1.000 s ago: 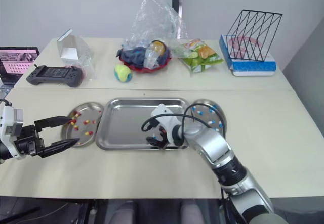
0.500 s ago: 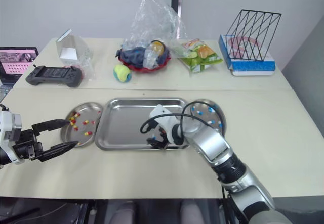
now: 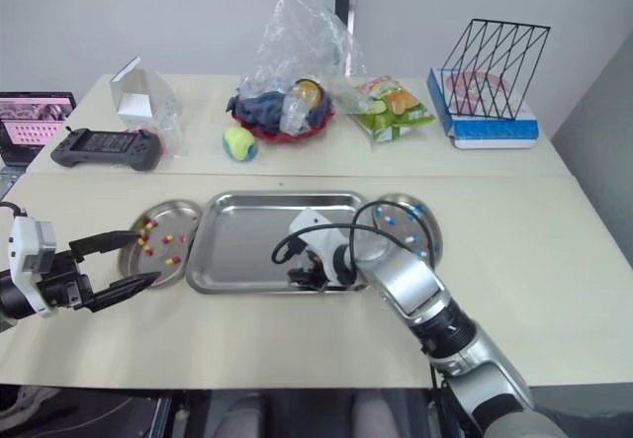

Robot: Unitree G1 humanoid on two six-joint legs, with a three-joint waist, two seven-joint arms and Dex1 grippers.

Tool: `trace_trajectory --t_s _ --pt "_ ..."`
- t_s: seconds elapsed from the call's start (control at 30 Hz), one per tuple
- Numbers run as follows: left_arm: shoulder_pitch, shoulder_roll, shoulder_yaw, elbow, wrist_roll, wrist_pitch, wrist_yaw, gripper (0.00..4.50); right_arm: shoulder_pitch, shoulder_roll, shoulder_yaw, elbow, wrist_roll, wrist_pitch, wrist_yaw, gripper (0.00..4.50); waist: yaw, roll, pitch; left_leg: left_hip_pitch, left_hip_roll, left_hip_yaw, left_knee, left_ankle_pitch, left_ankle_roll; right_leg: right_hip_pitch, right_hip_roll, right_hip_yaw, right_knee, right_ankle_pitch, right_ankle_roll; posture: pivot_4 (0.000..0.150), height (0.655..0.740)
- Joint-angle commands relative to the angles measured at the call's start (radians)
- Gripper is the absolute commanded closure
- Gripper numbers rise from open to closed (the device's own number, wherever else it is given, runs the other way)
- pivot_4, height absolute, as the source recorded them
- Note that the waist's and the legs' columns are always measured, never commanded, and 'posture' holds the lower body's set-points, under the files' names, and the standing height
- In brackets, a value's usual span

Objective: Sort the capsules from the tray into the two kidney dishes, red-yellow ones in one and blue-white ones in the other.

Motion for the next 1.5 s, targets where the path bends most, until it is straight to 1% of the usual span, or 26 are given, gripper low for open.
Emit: trace_trajectory --t_s 0.03,0.07,0.17,0.2,0.23,0.4,0.5,0.6,0.73,0.77,0.83,0.9,1.0,1.1,1.27,1.4,1.47,1.5 --pt "-0.001 0.005 0.015 -0.025 -0.004 -0.017 0.008 0.0 -0.005 0.0 0.023 0.019 -0.009 0.0 0.018 2.57 0.0 0.0 0.0 0.0 0.0 0.0 0.0 0.0 0.0 0.0 0.0 0.0 0.0 0.0 0.0 0.15 0.738" --pt "0.002 0.005 0.017 -0.027 -0.005 -0.017 0.009 0.0 -0.005 -0.001 0.023 0.018 -0.011 0.001 0.02 2.99 0.0 0.0 0.0 0.0 0.0 0.0 0.0 0.0 0.0 0.0 0.0 0.0 0.0 0.0 0.0 0.15 0.738" --pt "0.006 0.007 0.021 -0.031 -0.007 -0.016 0.01 0.0 -0.006 -0.008 0.021 0.019 -0.018 -0.002 0.031 3.97 -0.001 0.0 0.0 0.0 0.0 0.0 0.0 0.0 0.0 0.0 0.0 0.0 0.0 0.0 0.0 0.15 0.738" --pt "0.008 0.007 0.023 -0.032 -0.009 -0.015 0.011 0.0 -0.007 -0.012 0.02 0.018 -0.019 -0.003 0.035 4.26 0.0 0.0 0.0 0.0 0.0 0.0 0.0 0.0 0.0 0.0 0.0 0.0 0.0 0.0 0.0 0.15 0.738" --pt "0.008 0.008 0.024 -0.033 -0.01 -0.014 0.011 0.0 -0.008 -0.016 0.019 0.017 -0.022 -0.004 0.039 4.44 0.0 0.0 0.0 0.0 0.0 0.0 0.0 0.0 0.0 0.0 0.0 0.0 0.0 0.0 0.0 0.15 0.738" --pt "0.008 0.012 0.026 -0.034 -0.014 -0.012 0.012 0.0 -0.017 -0.024 0.012 0.016 -0.025 -0.023 0.054 4.44 0.002 0.0 0.0 0.0 0.0 0.0 0.0 0.0 0.0 0.0 0.0 0.0 0.0 0.0 0.0 0.15 0.738" --pt "0.003 0.014 0.024 -0.031 -0.018 -0.008 0.011 0.0 -0.027 -0.015 -0.019 0.014 -0.006 -0.04 0.068 4.44 0.001 0.0 0.0 0.0 0.0 0.0 0.0 0.0 0.0 0.0 0.0 0.0 0.0 0.0 0.0 0.15 0.738" --pt "-0.01 0.018 0.026 -0.022 -0.026 -0.003 0.007 0.0 -0.035 -0.017 -0.071 0.011 0.026 -0.109 0.118 4.44 0.002 0.0 0.0 0.0 0.0 0.0 0.0 0.0 0.0 0.0 0.0 0.0 0.0 0.0 0.0 0.15 0.738" --pt "-0.022 0.02 0.028 -0.013 -0.034 0.002 0.001 0.0 -0.044 -0.019 -0.223 0.041 0.092 -0.17 0.158 4.44 0.002 0.0 0.0 0.0 0.0 0.0 0.0 0.0 0.0 0.0 0.0 0.0 0.0 0.0 0.0 0.15 0.738" --pt "-0.025 0.02 0.029 -0.011 -0.039 0.006 -0.002 0.0 -0.052 -0.042 -0.28 0.06 0.112 -0.179 0.172 4.44 0.002 0.0 0.0 -0.001 0.0 0.0 0.0 0.0 0.0 0.0 0.0 0.0 0.0 0.0 0.0 0.15 0.738" --pt "-0.036 0.021 0.03 -0.001 -0.049 0.013 -0.009 0.0 -0.065 -0.161 -0.41 0.146 0.123 -0.229 0.222 4.44 0.009 0.0 0.0 -0.001 0.0 0.0 0.0 0.0 0.0 0.0 0.0 -0.001 0.0 0.0 0.0 0.15 0.738" --pt "-0.046 0.024 0.024 0.01 -0.055 0.018 -0.018 0.0 -0.067 -0.27 -0.467 0.238 0.102 -0.286 0.249 4.44 0.024 0.0 0.001 -0.003 -0.001 0.0 0.0 0.0 0.0 0.001 -0.001 -0.001 -0.003 0.0 0.0 0.15 0.738" --pt "-0.061 0.026 0.016 0.018 -0.058 0.019 -0.019 0.0 -0.04 -0.342 -0.493 0.298 0.094 -0.331 0.274 4.44 0.025 0.0 0.0 -0.002 -0.001 0.0 0.0 0.0 0.001 0.001 0.0 0.0 -0.005 0.0 0.0 0.15 0.738" --pt "-0.077 0.025 0.008 0.027 -0.057 0.023 -0.022 0.0 0.024 -0.393 -0.474 0.308 0.076 -0.38 0.328 4.44 0.001 0.0 0.0 -0.001 0.001 0.0 -0.001 -0.001 0.002 0.001 0.002 0.001 -0.003 -0.001 -0.001 0.15 0.738" --pt "-0.092 0.023 -0.005 0.036 -0.05 0.024 -0.029 0.0 0.075 -0.369 -0.485 0.315 0.064 -0.402 0.301 4.44 -0.016 0.001 0.001 -0.001 0.0 0.0 -0.001 -0.001 0.002 0.001 0.001 0.002 -0.003 -0.001 -0.001 0.15 0.738" --pt "-0.089 0.036 -0.019 0.037 -0.051 0.04 -0.043 0.0 0.089 -0.355 -0.488 0.311 0.064 -0.408 0.291 4.44 -0.019 0.001 0.001 -0.001 0.0 0.0 -0.001 -0.001 0.002 0.001 0.001 0.002 -0.002 -0.001 -0.001 0.15 0.738" --pt "-0.091 0.038 -0.021 0.037 -0.054 0.048 -0.047 0.0 0.096 -0.359 -0.482 0.309 0.058 -0.418 0.296 3.78 -0.02 0.001 0.001 -0.001 0.0 0.0 -0.001 -0.001 0.002 0.001 0.001 0.002 -0.002 -0.001 -0.001 0.15 0.738" --pt "-0.091 0.038 -0.021 0.037 -0.054 0.047 -0.047 0.0 0.096 -0.359 -0.484 0.31 0.057 -0.421 0.295 3.56 -0.02 0.001 0.001 -0.001 0.0 0.0 -0.001 -0.001 0.002 0.001 0.001 0.002 -0.002 -0.001 -0.001 0.15 0.738"
